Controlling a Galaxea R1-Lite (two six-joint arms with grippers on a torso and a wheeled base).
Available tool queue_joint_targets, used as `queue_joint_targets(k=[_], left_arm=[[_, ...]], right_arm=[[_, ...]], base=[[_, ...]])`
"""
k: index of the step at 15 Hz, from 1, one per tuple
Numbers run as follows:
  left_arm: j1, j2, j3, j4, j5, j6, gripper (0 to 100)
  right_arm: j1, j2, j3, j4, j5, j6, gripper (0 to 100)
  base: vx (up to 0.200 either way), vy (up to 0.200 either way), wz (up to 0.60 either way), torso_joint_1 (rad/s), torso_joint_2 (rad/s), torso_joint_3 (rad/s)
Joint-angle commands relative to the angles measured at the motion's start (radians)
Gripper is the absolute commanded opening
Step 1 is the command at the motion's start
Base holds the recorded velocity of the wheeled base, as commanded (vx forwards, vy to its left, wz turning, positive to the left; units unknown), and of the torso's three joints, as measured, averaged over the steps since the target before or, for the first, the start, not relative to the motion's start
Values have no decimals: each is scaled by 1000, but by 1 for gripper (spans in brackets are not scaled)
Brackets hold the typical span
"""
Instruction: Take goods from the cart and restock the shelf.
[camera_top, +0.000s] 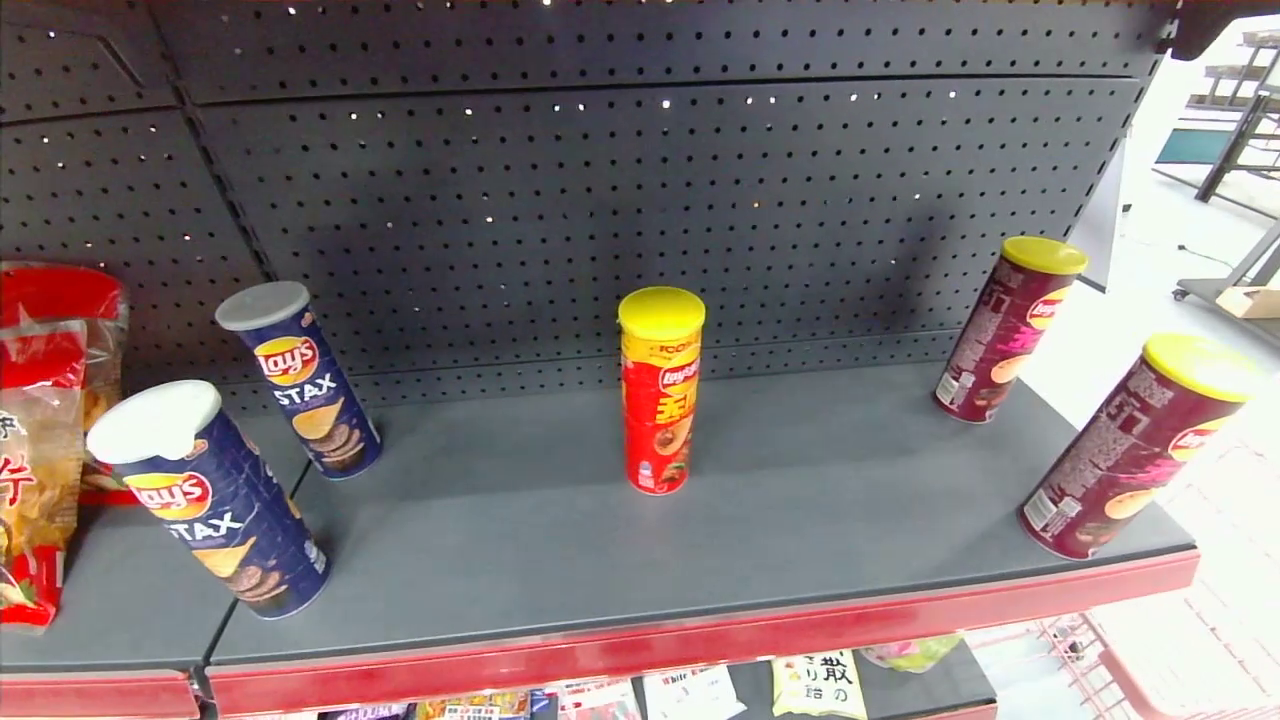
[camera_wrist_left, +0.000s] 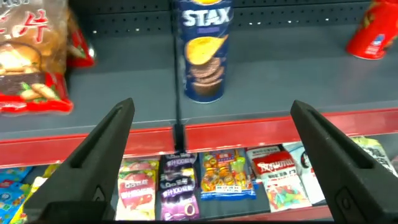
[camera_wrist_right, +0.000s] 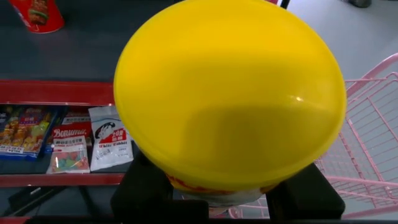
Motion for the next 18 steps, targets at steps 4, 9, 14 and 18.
queue_joint_targets(k=[4, 9, 14, 18], left_arm=[[1, 1, -2, 0, 0, 0, 100], [0, 2, -2, -2, -146, 89, 100], [0, 1, -2, -3, -148, 89, 100], [0, 2, -2, -3, -148, 87, 100]], right_arm=[[1, -52, 6, -7, -1, -1, 0], [1, -52, 43, -9, 16, 4, 0], [1, -52, 90, -9, 41, -1, 0], [1, -52, 101, -9, 41, -2, 0]], base=[[0, 0, 0, 0, 0, 0], [0, 0, 0, 0, 0, 0], [0, 0, 0, 0, 0, 0], [0, 0, 0, 0, 0, 0]])
